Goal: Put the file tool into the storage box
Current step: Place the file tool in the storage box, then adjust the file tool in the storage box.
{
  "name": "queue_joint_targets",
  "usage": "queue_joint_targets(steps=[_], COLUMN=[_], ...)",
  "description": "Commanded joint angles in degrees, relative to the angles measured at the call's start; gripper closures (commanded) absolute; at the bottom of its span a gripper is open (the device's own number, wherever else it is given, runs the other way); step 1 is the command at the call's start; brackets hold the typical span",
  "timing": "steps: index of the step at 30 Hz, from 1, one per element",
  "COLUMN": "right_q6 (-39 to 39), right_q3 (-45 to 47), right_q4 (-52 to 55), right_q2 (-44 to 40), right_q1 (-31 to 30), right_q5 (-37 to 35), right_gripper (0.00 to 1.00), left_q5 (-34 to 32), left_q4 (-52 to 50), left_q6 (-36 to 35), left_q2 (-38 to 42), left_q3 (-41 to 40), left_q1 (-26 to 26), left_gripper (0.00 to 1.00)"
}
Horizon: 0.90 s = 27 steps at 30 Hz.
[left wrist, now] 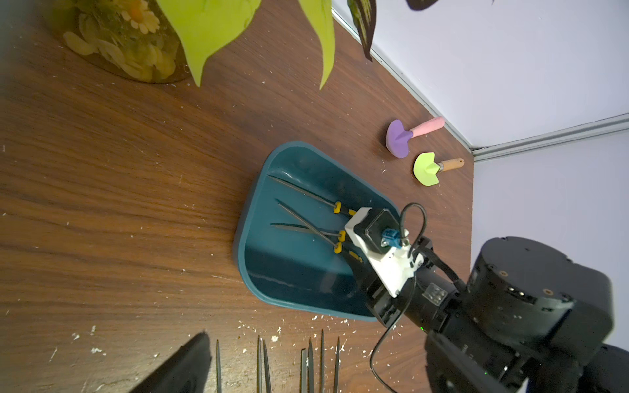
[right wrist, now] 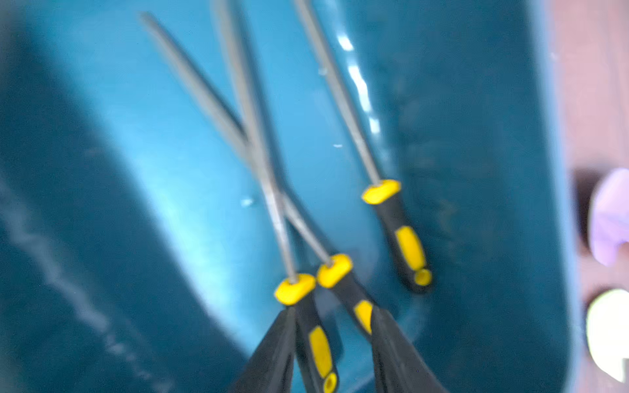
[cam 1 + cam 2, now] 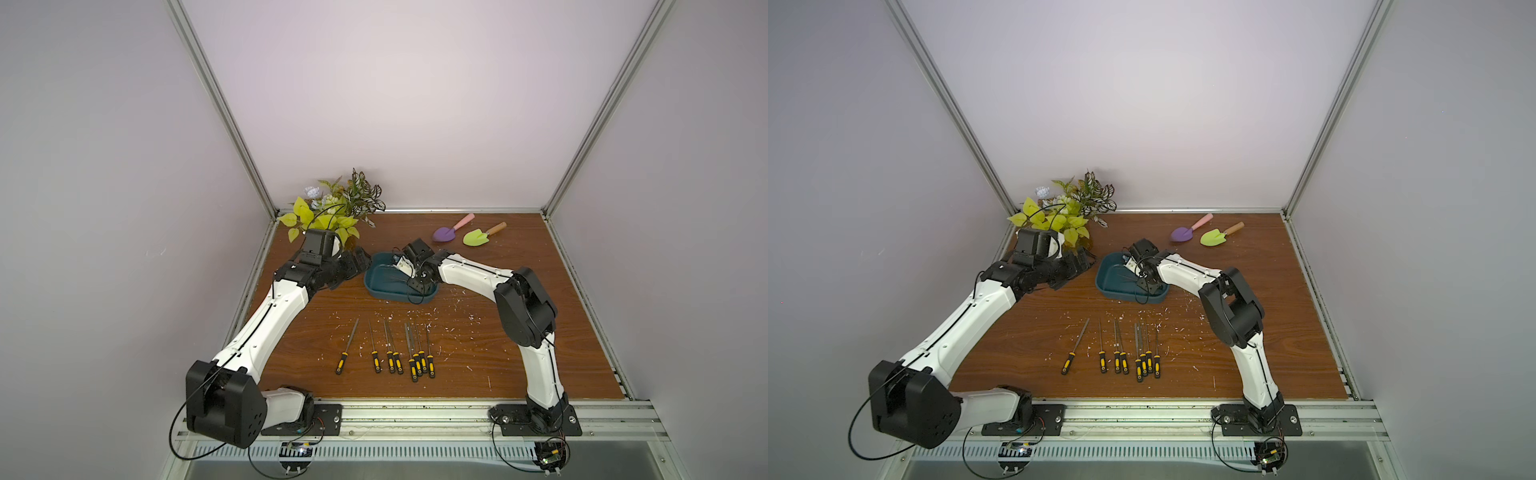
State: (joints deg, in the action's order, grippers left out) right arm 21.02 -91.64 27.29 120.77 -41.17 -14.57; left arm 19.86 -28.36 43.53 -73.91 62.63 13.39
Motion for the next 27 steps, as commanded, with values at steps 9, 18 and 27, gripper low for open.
queue_joint_targets(steps=[9, 18, 27], right_q6=[-15.85, -26.29, -30.77], right_q3=[-5.56, -2.84, -6.37], right_q4=[3.19, 4.12, 1.99], right_q2=[-5.99, -4.53, 1.52], right_q1=[-0.35, -7.16, -5.69], right_q5=[2.41, 7.11, 7.22], right_gripper=[0.57, 0.56, 0.6], left_q5=[1.18, 1.37, 2.22], left_q4=[-1.13, -1.12, -1.11], left_q6=[-1.2, -3.23, -2.9], left_q2=[2.61, 3.26, 4.25], left_q3=[-3.33, -5.32, -5.14], left_q1=[-0.29, -0.21, -0.29], left_gripper=[0.0, 0.01, 0.0])
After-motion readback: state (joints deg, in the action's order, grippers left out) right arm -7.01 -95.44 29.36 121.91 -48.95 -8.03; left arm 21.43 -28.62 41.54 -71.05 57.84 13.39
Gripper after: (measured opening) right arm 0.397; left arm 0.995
